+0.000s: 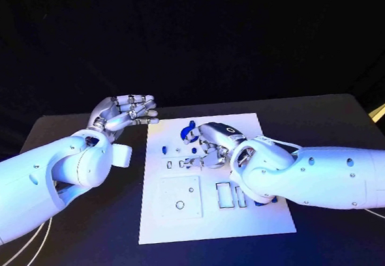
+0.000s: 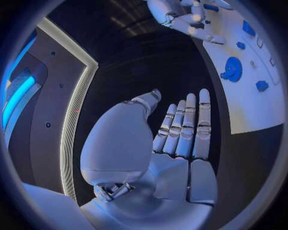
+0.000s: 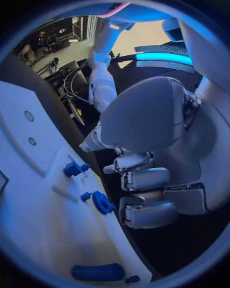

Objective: Assemble the parts on the task board

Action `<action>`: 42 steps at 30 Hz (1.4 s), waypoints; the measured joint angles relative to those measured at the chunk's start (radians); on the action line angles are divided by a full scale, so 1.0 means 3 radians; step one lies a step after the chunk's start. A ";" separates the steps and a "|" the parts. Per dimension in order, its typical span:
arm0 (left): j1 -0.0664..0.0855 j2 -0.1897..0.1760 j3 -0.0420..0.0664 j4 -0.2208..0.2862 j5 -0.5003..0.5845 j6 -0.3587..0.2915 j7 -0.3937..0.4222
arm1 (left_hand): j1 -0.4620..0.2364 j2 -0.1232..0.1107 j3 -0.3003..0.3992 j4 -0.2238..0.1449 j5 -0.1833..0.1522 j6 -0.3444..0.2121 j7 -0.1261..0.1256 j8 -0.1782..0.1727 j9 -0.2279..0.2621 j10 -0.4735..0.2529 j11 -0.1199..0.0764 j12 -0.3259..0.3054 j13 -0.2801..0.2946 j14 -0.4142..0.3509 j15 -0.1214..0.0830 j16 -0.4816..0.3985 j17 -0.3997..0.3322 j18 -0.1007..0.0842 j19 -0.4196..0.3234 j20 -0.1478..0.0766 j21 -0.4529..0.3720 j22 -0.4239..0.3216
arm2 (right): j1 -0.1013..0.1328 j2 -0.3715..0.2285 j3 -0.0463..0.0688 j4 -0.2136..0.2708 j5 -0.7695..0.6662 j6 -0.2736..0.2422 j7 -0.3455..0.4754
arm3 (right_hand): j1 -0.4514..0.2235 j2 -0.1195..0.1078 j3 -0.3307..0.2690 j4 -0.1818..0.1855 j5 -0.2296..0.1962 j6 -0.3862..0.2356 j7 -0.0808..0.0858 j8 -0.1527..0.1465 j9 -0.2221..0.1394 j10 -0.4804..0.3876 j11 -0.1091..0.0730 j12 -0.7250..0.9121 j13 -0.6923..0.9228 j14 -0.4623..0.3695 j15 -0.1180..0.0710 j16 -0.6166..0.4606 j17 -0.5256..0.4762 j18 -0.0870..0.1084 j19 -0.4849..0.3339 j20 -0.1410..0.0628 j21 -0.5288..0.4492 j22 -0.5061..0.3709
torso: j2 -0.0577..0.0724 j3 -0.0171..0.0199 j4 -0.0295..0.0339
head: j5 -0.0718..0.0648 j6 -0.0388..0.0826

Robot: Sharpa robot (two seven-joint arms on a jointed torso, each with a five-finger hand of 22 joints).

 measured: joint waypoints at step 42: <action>0.0406 0.0884 -0.0098 -0.0578 -0.2685 0.1894 -0.2753 | -0.1127 0.0251 -0.0440 0.0380 0.0000 -0.0388 -0.0330 0.2340 0.1265 0.0185 -0.0471 0.3588 0.2491 0.1449 -0.0465 0.4141 0.3178 -0.0107 0.0792 -0.0458 0.3289 0.3049 | 0.0424 -0.1227 0.0014 0.0131 0.2186 0.0212 0.0776 | -0.0107 0.0134 -0.0069 -0.0013 0.0000 0.0086 -0.0099 0.0500 0.0250 -0.0264 -0.0081 -0.0255 -0.0127 0.0011 -0.0075 -0.0072 0.0000 0.0005 -0.0001 -0.0005 -0.0514 0.0000 | -0.0140 0.0074 -0.0039 | 0.0057 -0.0079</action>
